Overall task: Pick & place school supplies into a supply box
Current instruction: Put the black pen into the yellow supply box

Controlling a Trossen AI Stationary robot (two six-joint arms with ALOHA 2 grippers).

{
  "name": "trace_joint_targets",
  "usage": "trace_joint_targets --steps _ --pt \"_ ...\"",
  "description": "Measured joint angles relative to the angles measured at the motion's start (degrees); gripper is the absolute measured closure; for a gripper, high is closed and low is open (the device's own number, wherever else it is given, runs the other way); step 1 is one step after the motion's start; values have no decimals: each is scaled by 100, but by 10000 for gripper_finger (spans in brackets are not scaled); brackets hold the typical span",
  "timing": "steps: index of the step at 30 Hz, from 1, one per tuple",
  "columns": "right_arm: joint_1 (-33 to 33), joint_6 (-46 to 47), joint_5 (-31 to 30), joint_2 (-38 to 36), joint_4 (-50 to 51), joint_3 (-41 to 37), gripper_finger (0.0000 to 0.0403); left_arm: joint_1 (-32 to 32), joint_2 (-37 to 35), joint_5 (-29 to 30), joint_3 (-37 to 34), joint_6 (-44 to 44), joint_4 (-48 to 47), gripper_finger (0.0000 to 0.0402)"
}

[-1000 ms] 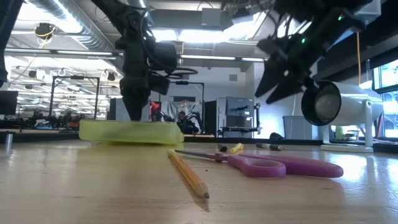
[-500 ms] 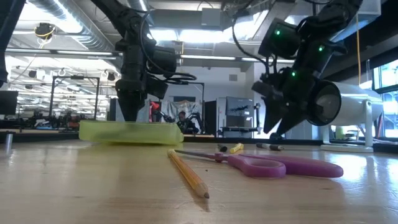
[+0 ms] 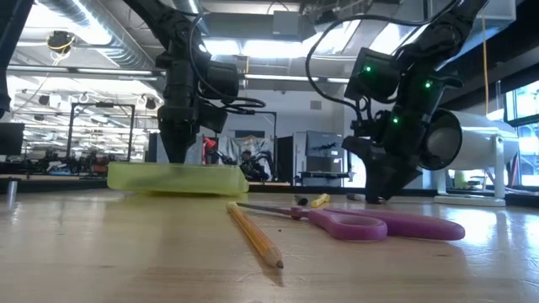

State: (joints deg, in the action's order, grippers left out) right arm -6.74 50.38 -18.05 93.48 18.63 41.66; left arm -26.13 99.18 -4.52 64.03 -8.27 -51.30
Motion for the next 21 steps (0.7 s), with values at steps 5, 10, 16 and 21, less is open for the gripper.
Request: trace_joint_targets --steps 5,10,16,21 --pt "-1 -50 5 27 5 4 286 17 0 -8 -1 1 -7 354" --pt "-3 -136 42 24 -13 1 313 27 0 -29 -2 0 -13 330" --pt "-3 -192 76 29 -26 -3 336 26 -11 -17 0 67 -14 299" --pt "-3 -367 101 32 -27 -7 358 26 -387 -15 -2 206 1 287"
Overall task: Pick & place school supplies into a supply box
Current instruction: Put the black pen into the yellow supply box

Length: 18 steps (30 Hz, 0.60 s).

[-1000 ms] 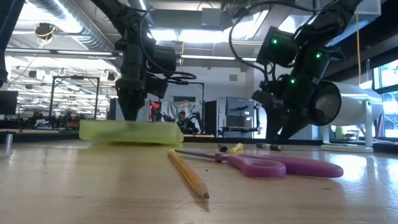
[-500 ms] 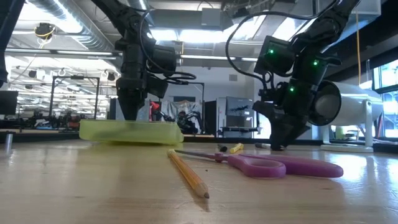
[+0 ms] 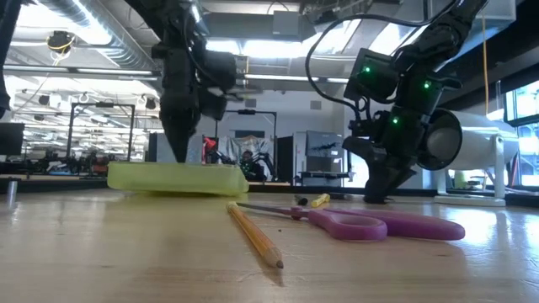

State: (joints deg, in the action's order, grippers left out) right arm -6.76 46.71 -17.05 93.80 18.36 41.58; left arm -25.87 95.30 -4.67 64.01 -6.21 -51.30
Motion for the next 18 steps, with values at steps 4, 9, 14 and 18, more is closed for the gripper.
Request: trace_joint_targets --steps 4,9,14,18 --pt "0 -83 15 0 1 -2 363 0 -568 -69 0 111 96 288" --pt "8 -230 159 -220 81 -35 361 41 -1296 -971 0 350 827 295" --pt "48 -366 184 -827 41 -35 364 237 -1753 -2008 0 378 1941 294" --pt "196 -378 150 -1428 -180 -30 358 528 -1861 -2177 0 544 2851 293"
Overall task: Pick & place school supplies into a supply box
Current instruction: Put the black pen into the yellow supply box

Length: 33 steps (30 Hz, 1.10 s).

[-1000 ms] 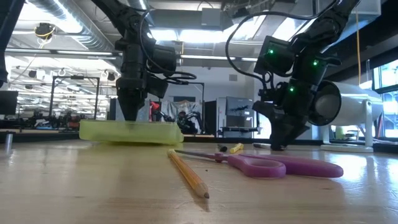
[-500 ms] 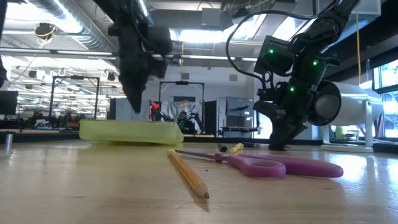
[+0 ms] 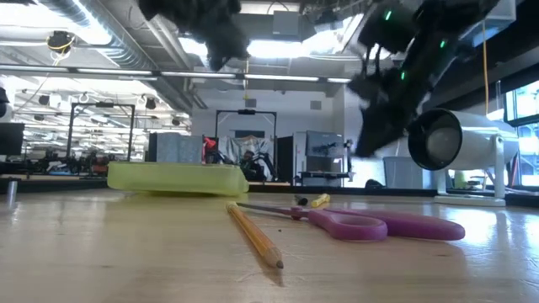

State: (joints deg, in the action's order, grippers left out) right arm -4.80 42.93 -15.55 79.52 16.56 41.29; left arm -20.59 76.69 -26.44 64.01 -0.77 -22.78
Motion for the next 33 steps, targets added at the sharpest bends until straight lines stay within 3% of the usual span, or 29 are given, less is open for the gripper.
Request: trace_joint_targets --steps 10,17,24,29,33 --pt "641 -842 -105 -1092 -2213 3 355 816 28 133 0 -307 1223 295" --pt "1048 -1683 -121 -1221 -3608 12 355 879 305 135 4 323 2098 291" --pt "1425 -2256 -142 -1219 -3855 14 355 991 898 149 2 564 2916 279" --pt "1662 -2521 -547 -1219 -3852 14 354 986 1158 127 2 717 3708 281" --pt "1826 -2709 -878 -1219 -3860 14 354 946 1169 108 2 753 3780 282"
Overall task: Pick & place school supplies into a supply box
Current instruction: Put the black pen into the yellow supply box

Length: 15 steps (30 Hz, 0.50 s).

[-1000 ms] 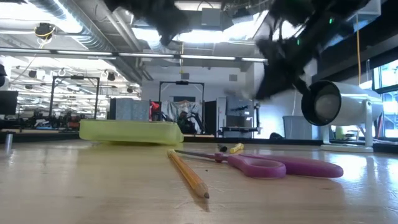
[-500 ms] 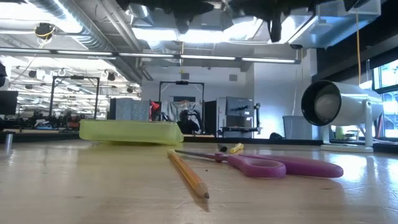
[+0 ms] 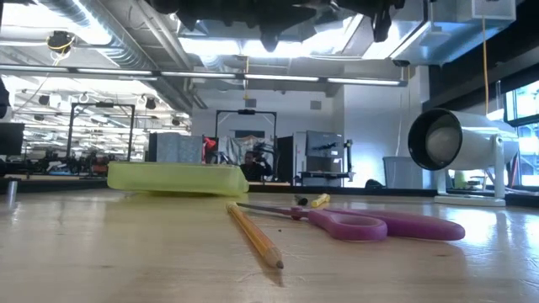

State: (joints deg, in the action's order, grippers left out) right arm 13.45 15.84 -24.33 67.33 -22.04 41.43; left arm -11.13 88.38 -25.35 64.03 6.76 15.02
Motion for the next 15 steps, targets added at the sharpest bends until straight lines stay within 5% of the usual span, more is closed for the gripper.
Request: trace_joint_targets --steps 15 --pt "68 -269 -304 -2 -143 4 354 21 -57 -636 -4 467 406 278"
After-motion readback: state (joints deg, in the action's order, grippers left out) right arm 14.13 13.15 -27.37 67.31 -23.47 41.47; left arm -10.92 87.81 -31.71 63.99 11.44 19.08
